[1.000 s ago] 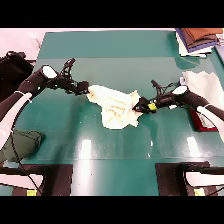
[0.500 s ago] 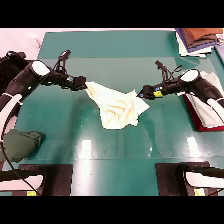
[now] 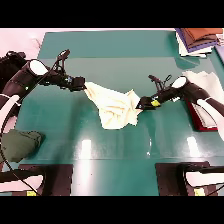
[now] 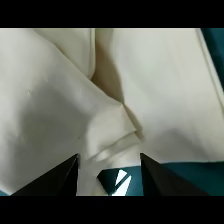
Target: Fold the shirts.
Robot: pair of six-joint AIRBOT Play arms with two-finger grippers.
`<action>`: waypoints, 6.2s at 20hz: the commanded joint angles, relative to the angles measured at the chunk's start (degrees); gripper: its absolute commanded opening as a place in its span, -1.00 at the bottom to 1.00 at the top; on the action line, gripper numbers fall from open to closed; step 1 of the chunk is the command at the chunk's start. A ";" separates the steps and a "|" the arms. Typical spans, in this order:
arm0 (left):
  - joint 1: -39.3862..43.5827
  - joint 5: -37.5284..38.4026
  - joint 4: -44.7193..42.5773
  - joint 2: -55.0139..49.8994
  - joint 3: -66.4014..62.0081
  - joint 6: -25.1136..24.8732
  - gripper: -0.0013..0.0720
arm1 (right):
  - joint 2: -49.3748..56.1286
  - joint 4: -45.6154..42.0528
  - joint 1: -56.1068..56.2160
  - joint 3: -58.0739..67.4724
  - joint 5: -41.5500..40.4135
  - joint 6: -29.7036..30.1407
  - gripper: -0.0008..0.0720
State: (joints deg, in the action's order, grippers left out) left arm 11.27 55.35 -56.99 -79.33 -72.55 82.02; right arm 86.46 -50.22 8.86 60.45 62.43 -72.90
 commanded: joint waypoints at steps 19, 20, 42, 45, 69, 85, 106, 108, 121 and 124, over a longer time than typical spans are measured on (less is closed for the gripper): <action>0.00 4.22 -5.62 19.63 -21.33 -0.50 -0.89 | -30.23 -8.35 -8.24 18.01 7.48 1.36 -0.93; -0.02 4.17 -5.64 22.16 -24.15 -1.95 -0.89 | -32.52 -8.35 -9.51 20.98 9.07 1.20 -0.94; 21.35 15.98 -3.08 22.01 17.07 -2.95 0.84 | -39.34 -9.99 -8.24 0.28 7.54 -4.70 -0.93; 15.10 14.71 -3.61 22.01 10.16 -2.89 0.85 | -39.04 -9.90 -8.24 0.31 7.58 -5.29 -0.93; -12.52 4.17 2.75 -8.87 9.60 -5.84 0.84 | -39.01 -9.79 -8.22 0.31 5.44 -6.64 -0.93; -14.71 9.25 5.97 25.05 -32.00 -6.01 -0.89 | -39.06 -11.50 -8.24 33.51 8.83 -6.58 -0.93; -14.71 9.25 -1.51 -7.17 -35.12 -0.96 -0.89 | -24.20 -28.79 -8.22 22.14 21.94 -17.20 -0.93; -14.71 10.99 -1.33 -12.90 -35.12 0.72 -0.88 | -18.86 -27.06 -8.22 21.75 17.99 -17.09 -0.93; -20.96 20.06 -13.46 0.79 -8.85 1.86 0.51 | -9.79 -10.86 -12.98 26.64 21.90 -9.92 -0.05; -20.96 12.24 -12.33 7.69 12.44 2.01 0.51 | -11.96 -10.86 -10.16 26.64 21.11 -9.92 -0.05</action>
State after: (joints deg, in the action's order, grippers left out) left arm -9.23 73.21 -68.71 -77.49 -76.36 83.94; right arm 76.07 -61.65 -3.20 87.02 83.22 -83.55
